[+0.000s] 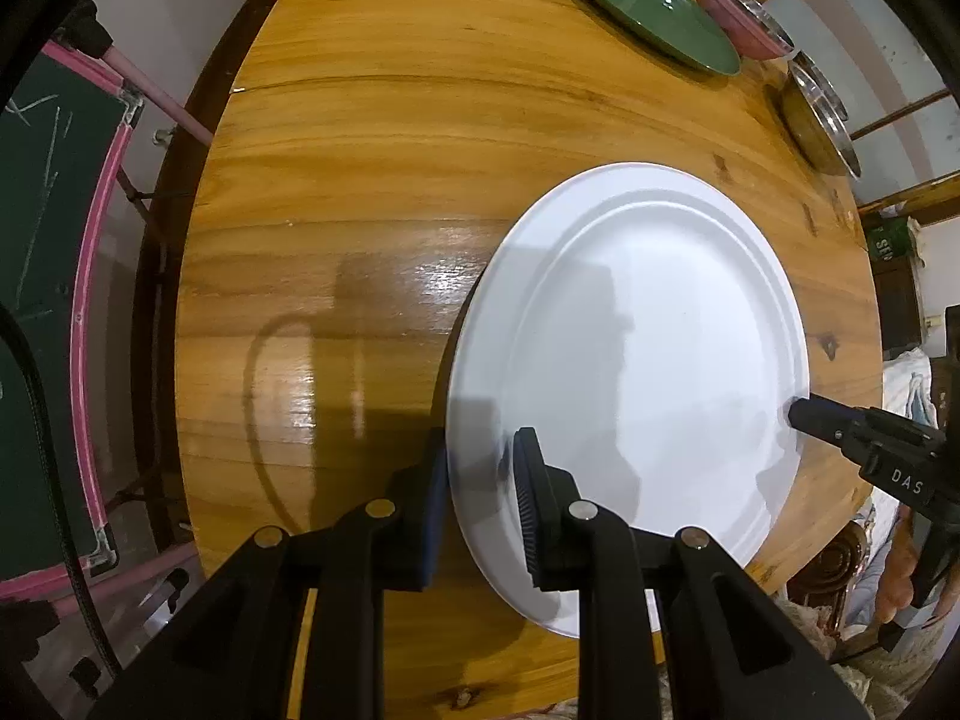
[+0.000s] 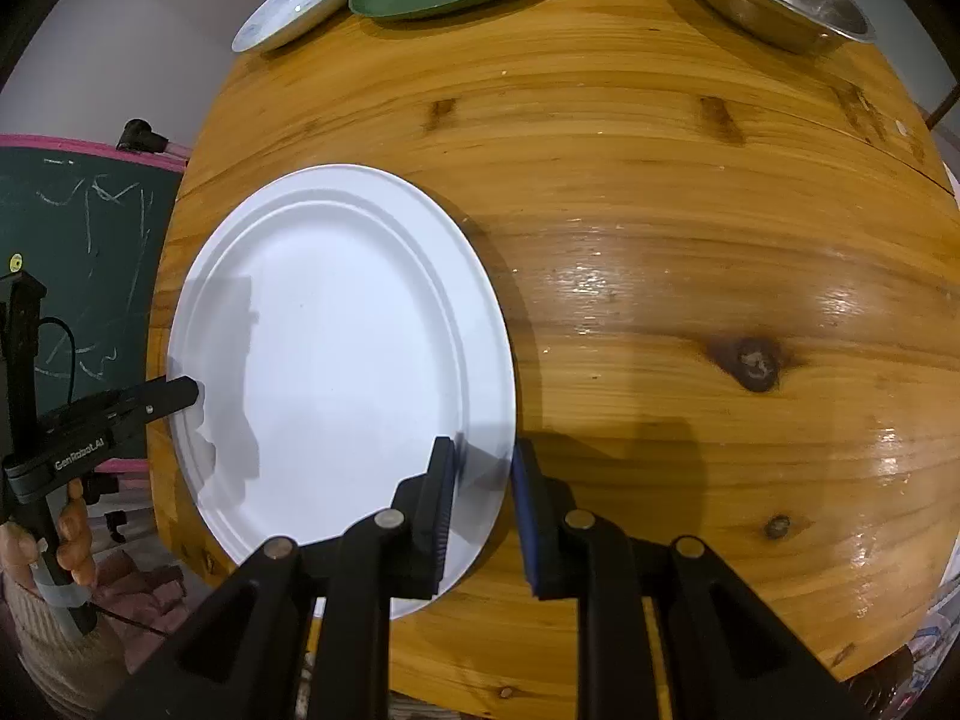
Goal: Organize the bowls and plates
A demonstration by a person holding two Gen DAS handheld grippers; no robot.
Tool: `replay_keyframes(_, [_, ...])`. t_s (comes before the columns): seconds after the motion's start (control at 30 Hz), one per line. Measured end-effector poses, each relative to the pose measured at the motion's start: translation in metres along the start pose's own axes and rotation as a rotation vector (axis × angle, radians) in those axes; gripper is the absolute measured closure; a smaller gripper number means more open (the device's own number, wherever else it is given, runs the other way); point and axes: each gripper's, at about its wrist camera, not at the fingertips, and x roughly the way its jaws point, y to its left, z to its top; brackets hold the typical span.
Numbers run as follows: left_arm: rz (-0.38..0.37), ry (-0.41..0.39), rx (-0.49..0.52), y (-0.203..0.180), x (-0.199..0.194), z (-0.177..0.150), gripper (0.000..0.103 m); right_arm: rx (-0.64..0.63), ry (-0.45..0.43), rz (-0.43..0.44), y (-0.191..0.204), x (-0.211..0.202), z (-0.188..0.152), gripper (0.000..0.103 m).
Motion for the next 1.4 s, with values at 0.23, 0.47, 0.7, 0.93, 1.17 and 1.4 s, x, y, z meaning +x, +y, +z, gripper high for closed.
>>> replay_keyframes(0.23, [-0.005,-0.001,-0.014,0.002,-0.003,-0.002,0.056,-0.01,0.001,0.013,-0.003,0.0,0.001,0.083])
replay_keyframes(0.47, [0.01,-0.039,-0.024,0.001,-0.011,-0.002,0.043,0.003,-0.002,-0.005,-0.006,-0.001,-0.001,0.073])
replay_keyframes(0.7, [0.009,-0.083,-0.039,0.003,-0.027,-0.003,0.042,0.013,-0.031,-0.009,-0.008,-0.01,-0.004,0.073])
replay_keyframes(0.93, [0.036,-0.211,-0.027,-0.002,-0.058,-0.012,0.042,0.007,-0.081,-0.013,-0.009,-0.028,-0.013,0.073])
replay_keyframes(1.17, [0.047,-0.344,0.032,-0.025,-0.098,-0.016,0.042,-0.013,-0.16,-0.01,-0.007,-0.06,-0.018,0.073])
replay_keyframes(1.4, [0.042,-0.405,0.108,-0.056,-0.145,-0.001,0.042,-0.068,-0.251,-0.028,0.001,-0.111,-0.009,0.073])
